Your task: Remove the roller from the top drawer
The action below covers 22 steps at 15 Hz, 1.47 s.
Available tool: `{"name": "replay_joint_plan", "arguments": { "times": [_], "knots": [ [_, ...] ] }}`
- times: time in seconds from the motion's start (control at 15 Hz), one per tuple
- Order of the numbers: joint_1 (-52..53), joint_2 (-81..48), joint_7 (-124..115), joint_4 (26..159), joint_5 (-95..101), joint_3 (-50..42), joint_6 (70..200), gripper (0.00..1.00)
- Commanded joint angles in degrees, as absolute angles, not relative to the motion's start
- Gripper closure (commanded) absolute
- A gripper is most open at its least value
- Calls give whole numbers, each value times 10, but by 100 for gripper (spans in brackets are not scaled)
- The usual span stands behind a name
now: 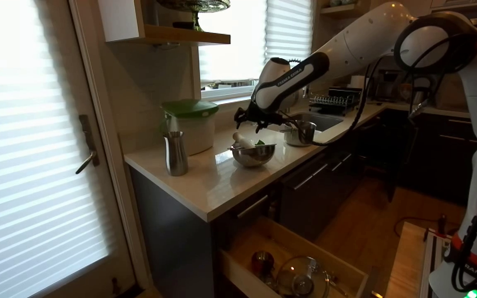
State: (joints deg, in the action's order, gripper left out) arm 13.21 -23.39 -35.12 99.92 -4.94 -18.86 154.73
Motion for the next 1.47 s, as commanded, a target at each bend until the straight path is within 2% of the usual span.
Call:
{"name": "replay_joint_plan", "arguments": {
  "times": [0.0,0.6,1.4],
  "knots": [
    [107,-220,-370,998,-24,-161,1539,0],
    [110,-183,-397,1016,17,-153,1554,0],
    [125,-101,-435,1108,-4,-142,1617,0]
  ]
}}
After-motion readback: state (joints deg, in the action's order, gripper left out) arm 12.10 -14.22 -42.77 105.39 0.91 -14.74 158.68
